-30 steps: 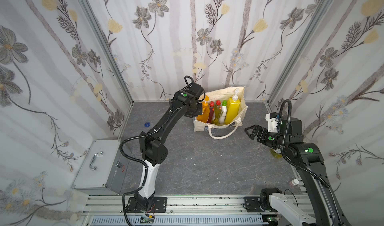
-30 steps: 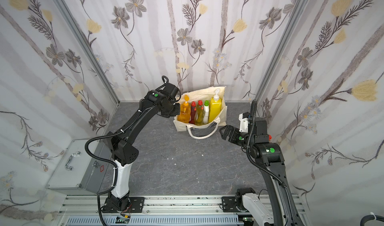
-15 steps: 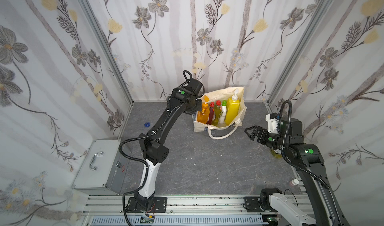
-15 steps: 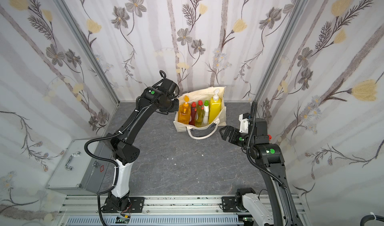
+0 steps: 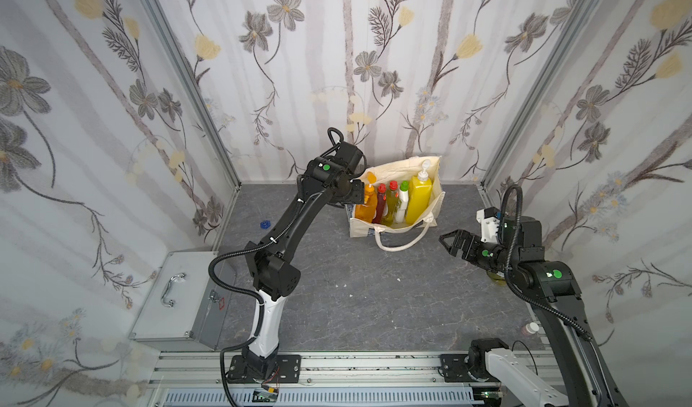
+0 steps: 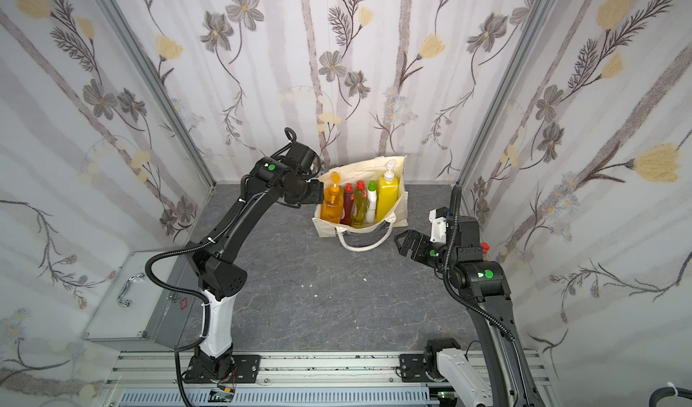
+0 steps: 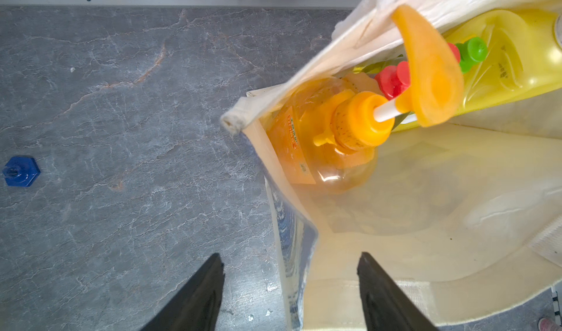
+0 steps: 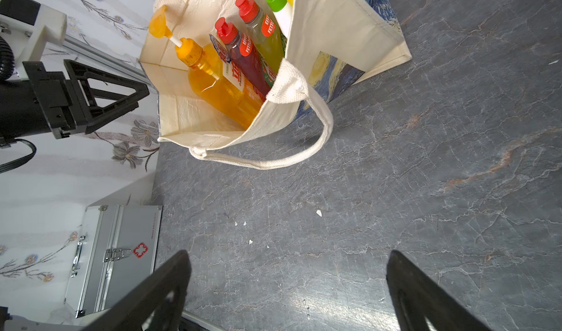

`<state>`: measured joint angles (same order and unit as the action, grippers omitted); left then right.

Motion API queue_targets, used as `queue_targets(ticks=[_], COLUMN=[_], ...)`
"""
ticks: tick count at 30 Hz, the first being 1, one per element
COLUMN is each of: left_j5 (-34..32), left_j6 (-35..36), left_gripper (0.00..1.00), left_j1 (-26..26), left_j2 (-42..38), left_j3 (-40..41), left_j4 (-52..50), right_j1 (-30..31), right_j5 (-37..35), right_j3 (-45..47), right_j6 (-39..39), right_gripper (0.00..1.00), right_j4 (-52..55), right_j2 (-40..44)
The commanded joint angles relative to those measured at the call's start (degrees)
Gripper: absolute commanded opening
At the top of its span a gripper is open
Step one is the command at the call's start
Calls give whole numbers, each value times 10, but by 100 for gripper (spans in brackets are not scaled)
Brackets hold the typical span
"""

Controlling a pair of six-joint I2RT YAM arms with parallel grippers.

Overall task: Pack dish soap into the shopping bag
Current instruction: Adjust the shopping bag at the center of the board.

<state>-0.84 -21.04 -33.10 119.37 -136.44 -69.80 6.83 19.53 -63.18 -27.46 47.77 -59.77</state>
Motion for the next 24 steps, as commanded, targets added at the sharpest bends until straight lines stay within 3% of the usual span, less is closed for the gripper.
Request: queue_targets(ticks=[1,4,10,12,14,17,24], left_j5=[-14,-35,-71,-71,-69,-64,-78], left_j6=[-12,-19,-31,-31,-31,-35,-31], left_gripper=[75,74,50,47,34,2,0], left_j1=[-5,-9,-16,-16,-16,-17,-18], left_j2=[-1,16,51,62,69,82,75], left_j3=[9,5,1,0,-1,-17,-37], left_j4=[6,-8,-12,-7,0,-1,-13], right_j1=[0,-1,-3,-5,-7,-9,-14], right_j5=[9,10,9,8,7,6,6], right_j3=[1,-2,-3,-3,-4,-6,-4], right_j6=[-5,-5,-3,-2,-1,2,3], right_gripper=[100,100,100,100,100,100,100], right_j4=[-22,-21,-15,-12,-8,-3,-2], right_j2=[1,0,6,9,11,13,13])
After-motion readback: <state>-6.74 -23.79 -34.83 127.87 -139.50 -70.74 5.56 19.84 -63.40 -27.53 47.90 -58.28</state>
